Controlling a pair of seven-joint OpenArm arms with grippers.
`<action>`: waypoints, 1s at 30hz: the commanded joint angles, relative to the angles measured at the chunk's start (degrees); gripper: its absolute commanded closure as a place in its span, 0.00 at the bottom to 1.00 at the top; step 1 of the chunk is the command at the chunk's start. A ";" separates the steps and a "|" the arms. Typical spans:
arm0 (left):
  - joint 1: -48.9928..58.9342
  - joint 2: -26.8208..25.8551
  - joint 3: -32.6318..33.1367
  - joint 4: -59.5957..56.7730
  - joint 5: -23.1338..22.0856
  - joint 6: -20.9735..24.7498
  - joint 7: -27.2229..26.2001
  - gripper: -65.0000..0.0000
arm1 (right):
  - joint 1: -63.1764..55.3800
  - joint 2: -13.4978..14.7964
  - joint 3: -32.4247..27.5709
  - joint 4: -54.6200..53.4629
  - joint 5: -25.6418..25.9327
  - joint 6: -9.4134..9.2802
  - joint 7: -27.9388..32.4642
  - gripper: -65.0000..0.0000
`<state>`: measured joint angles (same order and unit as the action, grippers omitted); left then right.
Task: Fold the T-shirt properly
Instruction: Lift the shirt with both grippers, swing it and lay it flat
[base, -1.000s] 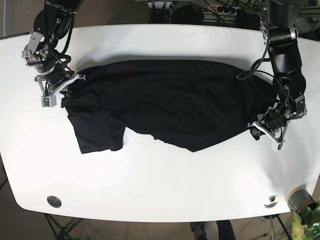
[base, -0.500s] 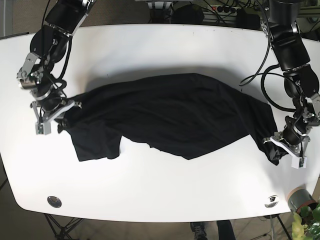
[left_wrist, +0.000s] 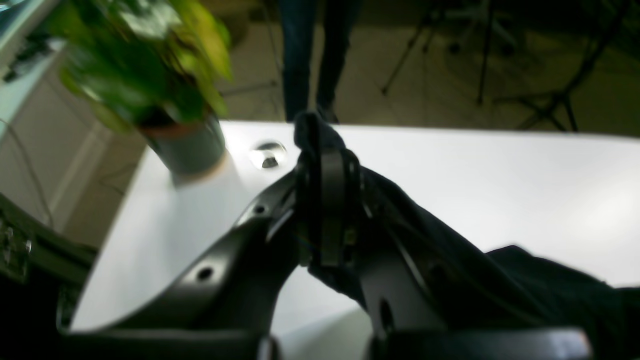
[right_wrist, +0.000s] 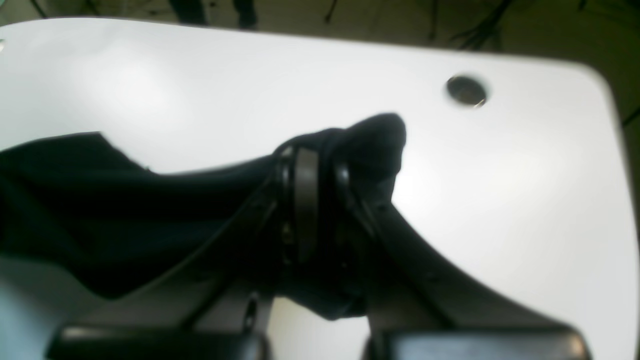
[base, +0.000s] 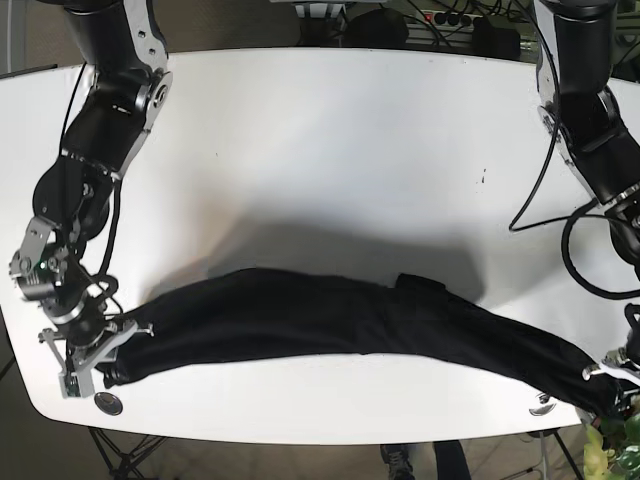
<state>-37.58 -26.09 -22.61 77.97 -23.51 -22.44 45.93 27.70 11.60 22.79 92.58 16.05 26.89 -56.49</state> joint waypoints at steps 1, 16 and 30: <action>-6.24 -2.18 -0.11 -0.57 0.78 0.24 -1.40 1.00 | 8.56 1.11 -3.23 -2.25 -0.27 -0.13 1.76 0.97; -25.76 -9.65 -0.11 -11.21 0.87 0.33 -4.39 1.00 | 32.82 5.33 -11.40 -13.06 -1.86 -0.04 1.76 0.97; -18.02 -13.87 -5.04 -8.57 0.52 -2.05 -3.69 1.00 | 23.15 7.26 -9.38 -5.15 -1.68 0.31 0.45 0.97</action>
<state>-56.69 -38.13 -24.99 67.05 -23.53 -24.95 43.46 53.89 18.11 11.07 82.72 14.31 27.29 -57.28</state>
